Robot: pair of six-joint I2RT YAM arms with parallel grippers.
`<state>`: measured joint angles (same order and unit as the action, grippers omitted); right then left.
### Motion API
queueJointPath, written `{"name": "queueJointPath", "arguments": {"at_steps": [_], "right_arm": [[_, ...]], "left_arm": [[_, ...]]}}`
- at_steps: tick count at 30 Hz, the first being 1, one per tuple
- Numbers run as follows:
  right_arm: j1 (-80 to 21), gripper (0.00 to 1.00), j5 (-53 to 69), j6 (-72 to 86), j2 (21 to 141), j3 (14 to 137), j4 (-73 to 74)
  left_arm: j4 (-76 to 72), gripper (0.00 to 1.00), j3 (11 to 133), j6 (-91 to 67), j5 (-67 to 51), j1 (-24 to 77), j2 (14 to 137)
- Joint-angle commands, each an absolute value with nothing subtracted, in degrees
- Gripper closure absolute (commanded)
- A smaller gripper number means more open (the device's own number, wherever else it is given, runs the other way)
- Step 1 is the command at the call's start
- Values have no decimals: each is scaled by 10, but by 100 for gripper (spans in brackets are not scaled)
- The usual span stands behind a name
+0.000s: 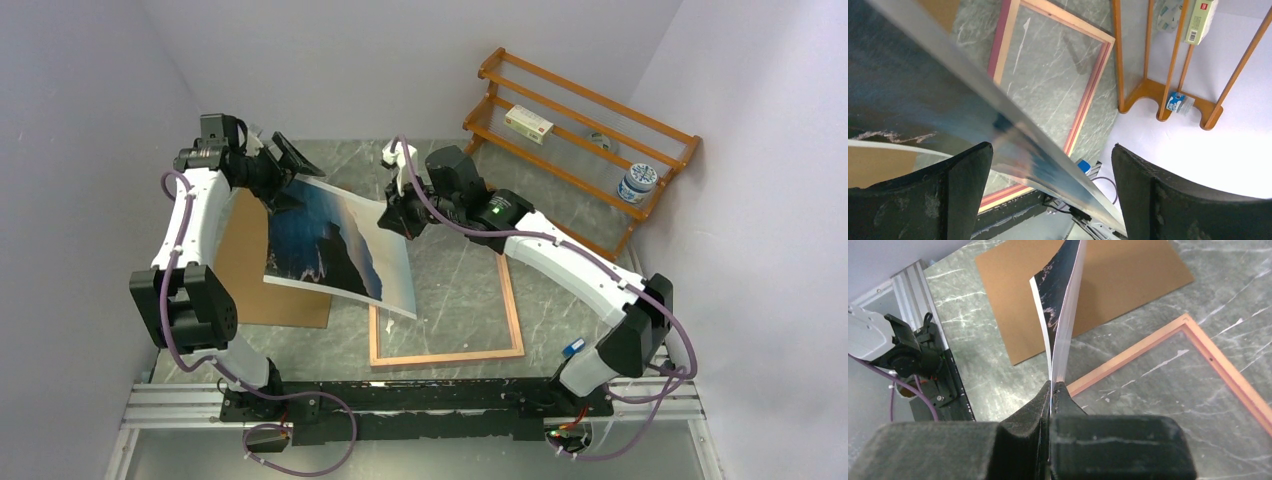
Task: Put the photo into the frame
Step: Turn over the photo from the photo frame.
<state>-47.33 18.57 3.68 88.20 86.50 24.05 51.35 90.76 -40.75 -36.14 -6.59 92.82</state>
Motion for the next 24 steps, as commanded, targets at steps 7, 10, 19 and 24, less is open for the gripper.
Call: {"name": "queueJointPath", "arguments": {"at_steps": [7,10,19,24], "right_arm": [[-487,100,173,-73,837,857,231],[-487,100,163,-79,833,858,232],[-487,100,142,-67,826,858,241],[-486,79,141,-40,800,831,220]], "left_arm": [[518,15,911,-449,-400,-64,908],[522,29,915,-452,-413,-65,905],[514,77,946,-446,-452,-69,899],[523,97,993,-416,-468,-71,913]]}}
